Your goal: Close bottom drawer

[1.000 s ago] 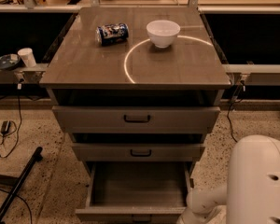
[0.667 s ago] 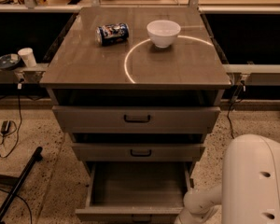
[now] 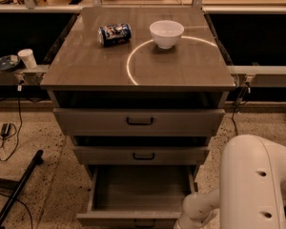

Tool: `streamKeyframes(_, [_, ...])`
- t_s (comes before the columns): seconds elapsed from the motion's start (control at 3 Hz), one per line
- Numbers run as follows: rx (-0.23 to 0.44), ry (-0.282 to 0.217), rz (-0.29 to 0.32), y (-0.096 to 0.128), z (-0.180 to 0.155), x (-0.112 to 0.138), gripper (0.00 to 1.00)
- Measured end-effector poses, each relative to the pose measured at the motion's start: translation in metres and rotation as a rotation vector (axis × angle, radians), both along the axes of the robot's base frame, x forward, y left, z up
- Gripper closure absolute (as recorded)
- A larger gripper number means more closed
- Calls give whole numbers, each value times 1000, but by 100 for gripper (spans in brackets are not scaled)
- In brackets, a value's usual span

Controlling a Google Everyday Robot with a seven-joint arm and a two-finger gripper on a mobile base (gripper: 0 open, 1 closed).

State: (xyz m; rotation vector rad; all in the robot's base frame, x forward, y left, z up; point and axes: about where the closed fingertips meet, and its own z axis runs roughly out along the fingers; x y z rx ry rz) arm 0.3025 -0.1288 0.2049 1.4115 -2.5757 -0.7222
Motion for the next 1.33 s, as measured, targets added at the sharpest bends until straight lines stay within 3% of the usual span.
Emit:
streamKeyframes(0.67, [23, -13, 72, 10, -5, 0, 0])
streamKeyframes(1.0, [44, -2, 112, 16, -13, -3, 18])
streamKeyframes(1.33, [46, -1, 115, 17, -14, -3, 23])
